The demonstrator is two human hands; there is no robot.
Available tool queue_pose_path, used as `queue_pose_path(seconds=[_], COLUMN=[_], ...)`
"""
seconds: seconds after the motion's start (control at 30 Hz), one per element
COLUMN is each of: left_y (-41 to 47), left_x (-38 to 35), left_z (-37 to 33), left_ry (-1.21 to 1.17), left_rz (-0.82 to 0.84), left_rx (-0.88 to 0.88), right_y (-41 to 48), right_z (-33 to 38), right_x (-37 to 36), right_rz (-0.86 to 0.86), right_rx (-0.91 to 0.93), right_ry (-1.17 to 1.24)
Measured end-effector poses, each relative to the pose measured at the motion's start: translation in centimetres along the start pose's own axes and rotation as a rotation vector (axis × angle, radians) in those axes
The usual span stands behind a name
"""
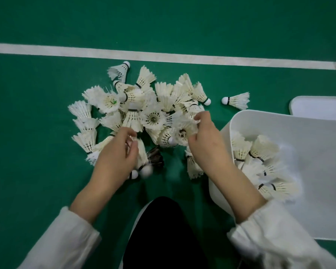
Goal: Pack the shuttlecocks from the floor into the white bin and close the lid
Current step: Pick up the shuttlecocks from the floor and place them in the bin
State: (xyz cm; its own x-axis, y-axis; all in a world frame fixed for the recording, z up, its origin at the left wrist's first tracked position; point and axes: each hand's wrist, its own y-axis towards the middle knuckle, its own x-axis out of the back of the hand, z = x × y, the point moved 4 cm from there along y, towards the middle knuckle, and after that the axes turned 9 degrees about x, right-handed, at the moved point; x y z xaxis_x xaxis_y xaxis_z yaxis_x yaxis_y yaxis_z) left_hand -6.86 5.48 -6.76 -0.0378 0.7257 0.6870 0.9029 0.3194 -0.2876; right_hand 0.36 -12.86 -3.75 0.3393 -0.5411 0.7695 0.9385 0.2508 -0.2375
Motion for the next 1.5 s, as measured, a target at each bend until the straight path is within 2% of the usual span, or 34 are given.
queue_pose_path(seconds=[0.17,0.33,0.47,0.57,0.63,0.73,0.83,0.93,1.07,1.17,1.23,1.33,1.5], left_y=[-1.1,-0.1,0.8,1.1,1.3,1.4,1.2,0.9,0.2,-0.4,-0.6,-0.6,-0.2], left_x=[-2.9,-6.6,-8.0,-8.2,-8.2,-7.7,-6.5,-4.7,-1.9,-0.1,0.4,0.1,-1.0], left_z=[1.6,2.3,2.4,2.0,1.9,1.9,2.0,1.9,1.4,0.0,-1.4,-2.9,-4.1], left_ry=[0.199,0.578,0.771,0.761,0.761,0.755,0.714,0.603,0.413,0.239,0.182,0.165,0.193], left_rz=[0.108,0.257,0.270,0.267,0.270,0.262,0.231,0.176,0.078,0.020,0.082,0.173,0.155], left_rx=[-0.025,-0.131,-0.150,-0.149,-0.158,-0.162,-0.116,-0.062,-0.007,-0.100,-0.191,-0.230,-0.221], right_y=[-3.3,-4.0,-3.4,-3.0,-2.9,-2.5,-2.0,-1.3,-0.7,-0.7,-0.7,-0.7,-1.0], right_z=[-0.4,-2.1,-2.9,-3.4,-3.3,-2.7,-2.4,-1.9,-1.3,-1.2,-1.1,-0.7,-0.6], right_x=[-2.5,-4.1,-4.4,-4.8,-5.1,-5.5,-5.7,-5.3,-3.4,-2.7,-2.7,-2.9,-3.2], right_rz=[-0.042,-0.083,-0.110,-0.059,0.022,0.161,0.200,0.211,0.096,0.007,-0.023,-0.073,-0.096], right_rx=[-0.064,-0.107,-0.201,-0.302,-0.313,-0.163,-0.041,0.002,-0.075,-0.120,-0.111,-0.076,-0.130], right_ry=[0.262,0.373,0.517,0.544,0.480,0.151,-0.174,-0.301,-0.054,0.185,0.261,0.361,0.576])
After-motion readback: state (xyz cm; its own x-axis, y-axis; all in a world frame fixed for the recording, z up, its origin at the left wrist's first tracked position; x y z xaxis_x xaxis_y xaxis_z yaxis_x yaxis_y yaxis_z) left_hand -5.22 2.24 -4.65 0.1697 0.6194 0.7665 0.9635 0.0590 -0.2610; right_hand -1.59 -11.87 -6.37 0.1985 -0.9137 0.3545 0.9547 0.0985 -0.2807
